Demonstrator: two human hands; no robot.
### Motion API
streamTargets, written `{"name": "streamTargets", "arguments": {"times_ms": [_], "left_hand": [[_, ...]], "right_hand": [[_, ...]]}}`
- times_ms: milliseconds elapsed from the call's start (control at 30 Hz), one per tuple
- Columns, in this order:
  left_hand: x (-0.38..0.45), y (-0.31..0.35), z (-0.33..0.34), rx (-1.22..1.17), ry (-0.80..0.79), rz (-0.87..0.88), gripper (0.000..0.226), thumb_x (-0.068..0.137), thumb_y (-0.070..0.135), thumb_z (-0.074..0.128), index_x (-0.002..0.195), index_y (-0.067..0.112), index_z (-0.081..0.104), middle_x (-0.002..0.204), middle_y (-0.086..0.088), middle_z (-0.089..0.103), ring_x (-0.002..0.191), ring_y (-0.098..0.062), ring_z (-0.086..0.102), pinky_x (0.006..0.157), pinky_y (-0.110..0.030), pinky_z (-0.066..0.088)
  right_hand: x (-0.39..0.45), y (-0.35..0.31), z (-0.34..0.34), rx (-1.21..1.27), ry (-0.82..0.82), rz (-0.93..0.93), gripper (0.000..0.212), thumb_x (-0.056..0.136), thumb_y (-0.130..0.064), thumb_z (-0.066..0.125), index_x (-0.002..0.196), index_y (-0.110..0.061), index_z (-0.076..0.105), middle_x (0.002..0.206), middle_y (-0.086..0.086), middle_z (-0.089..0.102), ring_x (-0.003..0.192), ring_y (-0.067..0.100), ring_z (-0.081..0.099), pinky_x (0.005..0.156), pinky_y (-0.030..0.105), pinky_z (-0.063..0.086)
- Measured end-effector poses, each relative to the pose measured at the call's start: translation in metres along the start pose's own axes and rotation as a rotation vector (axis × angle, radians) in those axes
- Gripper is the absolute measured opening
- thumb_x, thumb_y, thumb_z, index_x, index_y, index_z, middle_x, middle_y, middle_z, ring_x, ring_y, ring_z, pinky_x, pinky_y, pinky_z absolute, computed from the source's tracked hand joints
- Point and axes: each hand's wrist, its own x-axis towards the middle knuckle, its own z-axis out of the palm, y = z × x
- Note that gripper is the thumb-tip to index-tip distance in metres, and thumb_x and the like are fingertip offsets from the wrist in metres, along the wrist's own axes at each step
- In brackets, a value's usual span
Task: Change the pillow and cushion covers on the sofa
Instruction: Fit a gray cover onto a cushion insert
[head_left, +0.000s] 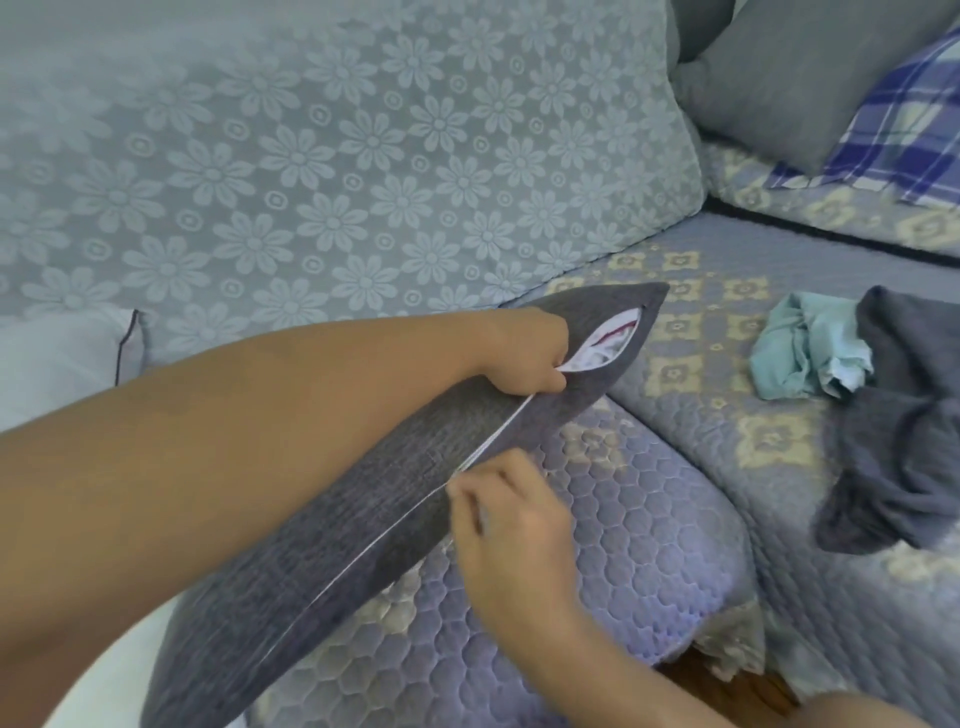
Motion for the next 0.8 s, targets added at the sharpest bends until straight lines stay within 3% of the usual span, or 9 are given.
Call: {"name": "streamTargets", "arguments": {"times_ms": [133, 300, 433, 567, 633, 733, 800], "left_hand": [[0.002, -0.011, 0.002, -0.083, 0.181, -0.119, 0.045, 0.096, 0.025, 0.057, 0.057, 0.013, 0.036, 0.058, -0.003, 0.04, 0.053, -0.019, 0.037, 0.055, -0.033, 0.032], [-0.012, -0.027, 0.022, -0.167, 0.34, -0.239, 0.044, 0.099, 0.032, 0.052, 0.061, 0.015, 0.039, 0.063, 0.0, 0.044, 0.057, -0.019, 0.044, 0.057, -0.034, 0.039], [-0.031, -0.041, 0.026, -0.161, 0.416, -0.265, 0.042, 0.101, 0.029, 0.049, 0.062, 0.015, 0.039, 0.065, 0.002, 0.042, 0.057, -0.014, 0.041, 0.06, -0.034, 0.039], [-0.037, -0.044, 0.032, -0.25, 0.446, -0.288, 0.042, 0.101, 0.035, 0.054, 0.066, 0.02, 0.038, 0.069, 0.005, 0.043, 0.06, -0.01, 0.04, 0.058, -0.032, 0.034], [-0.04, -0.042, 0.044, -0.346, 0.458, -0.267, 0.039, 0.099, 0.036, 0.061, 0.068, 0.021, 0.042, 0.071, 0.007, 0.046, 0.062, -0.008, 0.042, 0.058, -0.03, 0.034], [-0.044, -0.031, 0.062, -0.508, 0.536, -0.244, 0.031, 0.095, 0.03, 0.067, 0.072, 0.015, 0.054, 0.068, 0.006, 0.053, 0.064, -0.011, 0.048, 0.064, -0.035, 0.041], [-0.051, -0.021, 0.068, -0.642, 0.612, -0.271, 0.023, 0.096, 0.028, 0.063, 0.08, 0.011, 0.063, 0.071, 0.006, 0.057, 0.068, -0.011, 0.052, 0.069, -0.038, 0.047]], "right_hand": [[-0.049, -0.045, 0.03, 0.233, -0.205, -0.108, 0.011, 0.086, -0.016, 0.067, 0.078, -0.022, 0.069, 0.083, -0.006, 0.053, 0.065, 0.012, 0.054, 0.057, 0.03, 0.048], [-0.065, -0.06, 0.034, 0.521, -0.376, 0.144, 0.006, 0.081, -0.025, 0.069, 0.08, -0.023, 0.075, 0.081, -0.01, 0.057, 0.071, 0.001, 0.058, 0.067, 0.014, 0.047], [-0.085, -0.08, 0.029, 0.614, -0.468, 0.152, 0.003, 0.08, -0.023, 0.071, 0.078, -0.021, 0.073, 0.079, -0.008, 0.056, 0.067, 0.001, 0.054, 0.065, 0.014, 0.043], [-0.084, -0.082, 0.031, 0.515, -0.671, 0.013, 0.01, 0.086, -0.025, 0.066, 0.08, -0.02, 0.073, 0.084, -0.009, 0.055, 0.071, -0.004, 0.049, 0.067, 0.013, 0.04], [-0.054, -0.066, 0.027, 0.394, -0.618, -0.056, 0.018, 0.091, -0.029, 0.063, 0.081, -0.019, 0.074, 0.088, -0.01, 0.057, 0.078, -0.002, 0.052, 0.075, 0.015, 0.041], [0.004, -0.028, 0.006, 0.045, -0.3, -0.134, 0.02, 0.093, -0.018, 0.055, 0.089, -0.015, 0.074, 0.097, -0.003, 0.064, 0.095, 0.017, 0.055, 0.087, 0.031, 0.044], [0.034, 0.0, -0.009, -0.16, -0.282, -0.122, 0.018, 0.089, -0.006, 0.054, 0.096, -0.009, 0.07, 0.098, 0.002, 0.063, 0.097, 0.025, 0.054, 0.085, 0.037, 0.044]]}}
